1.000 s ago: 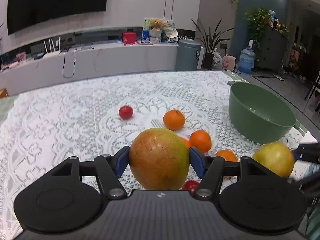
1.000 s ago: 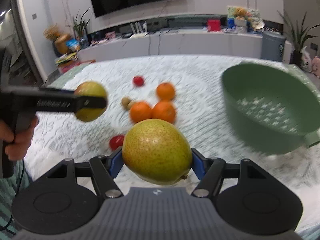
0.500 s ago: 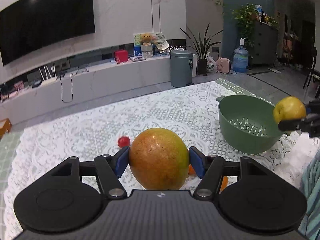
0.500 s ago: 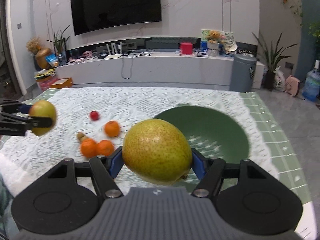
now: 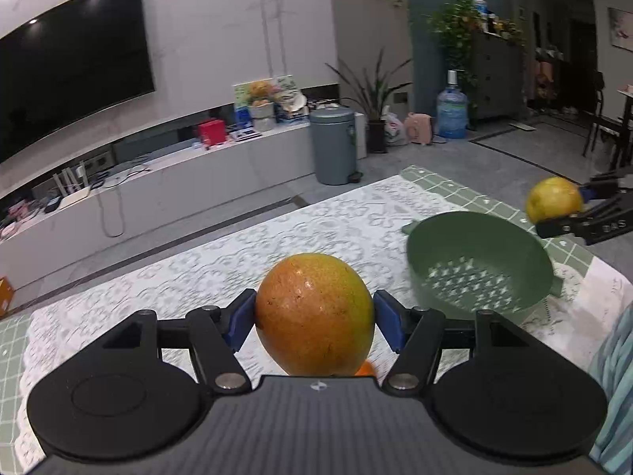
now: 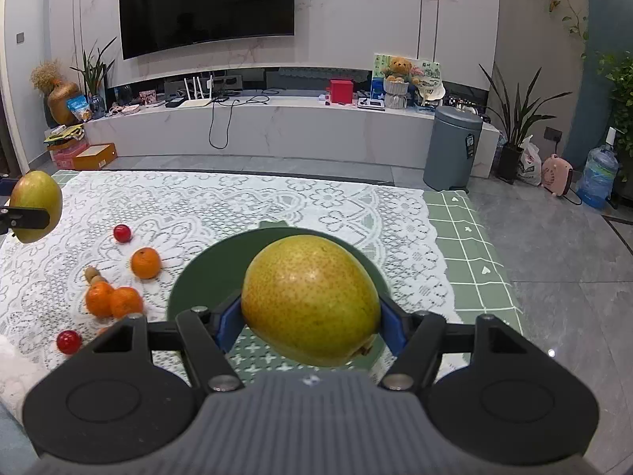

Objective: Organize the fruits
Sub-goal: 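Lift the mango with the left gripper while the right gripper carries the pear to the colander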

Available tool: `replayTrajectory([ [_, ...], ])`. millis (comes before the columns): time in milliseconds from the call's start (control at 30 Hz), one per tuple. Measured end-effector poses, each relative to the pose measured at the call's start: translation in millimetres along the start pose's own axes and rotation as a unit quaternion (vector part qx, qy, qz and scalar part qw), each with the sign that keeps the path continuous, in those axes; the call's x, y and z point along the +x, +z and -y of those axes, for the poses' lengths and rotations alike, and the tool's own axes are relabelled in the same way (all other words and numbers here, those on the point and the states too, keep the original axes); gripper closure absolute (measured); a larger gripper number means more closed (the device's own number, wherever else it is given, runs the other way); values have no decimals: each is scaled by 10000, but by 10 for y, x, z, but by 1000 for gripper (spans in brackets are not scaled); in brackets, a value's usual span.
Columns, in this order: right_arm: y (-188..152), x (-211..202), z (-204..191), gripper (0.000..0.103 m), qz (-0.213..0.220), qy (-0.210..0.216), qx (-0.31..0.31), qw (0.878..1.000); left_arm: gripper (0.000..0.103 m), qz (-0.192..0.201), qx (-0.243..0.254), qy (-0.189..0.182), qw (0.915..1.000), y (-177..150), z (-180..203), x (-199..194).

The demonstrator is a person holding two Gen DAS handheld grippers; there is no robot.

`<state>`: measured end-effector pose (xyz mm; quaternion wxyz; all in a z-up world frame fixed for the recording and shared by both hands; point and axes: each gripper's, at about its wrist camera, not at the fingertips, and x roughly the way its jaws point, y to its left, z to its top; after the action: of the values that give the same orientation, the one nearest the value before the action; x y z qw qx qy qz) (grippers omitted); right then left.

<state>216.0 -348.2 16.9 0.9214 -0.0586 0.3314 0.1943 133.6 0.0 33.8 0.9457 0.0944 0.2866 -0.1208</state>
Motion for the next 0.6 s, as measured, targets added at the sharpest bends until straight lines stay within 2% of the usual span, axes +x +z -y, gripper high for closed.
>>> replayTrajectory([
  [267, 87, 240, 149, 37, -353, 316, -182, 9987, 30, -70, 481, -592, 9971, 276, 461, 346],
  [433, 82, 401, 103, 37, -603, 534, -470, 9956, 29, -301, 751, -974, 9920, 393, 750, 654],
  [600, 50, 609, 62, 37, -1047, 759, -885, 9877, 30, -659, 1089, -1269, 9837, 418, 991, 979],
])
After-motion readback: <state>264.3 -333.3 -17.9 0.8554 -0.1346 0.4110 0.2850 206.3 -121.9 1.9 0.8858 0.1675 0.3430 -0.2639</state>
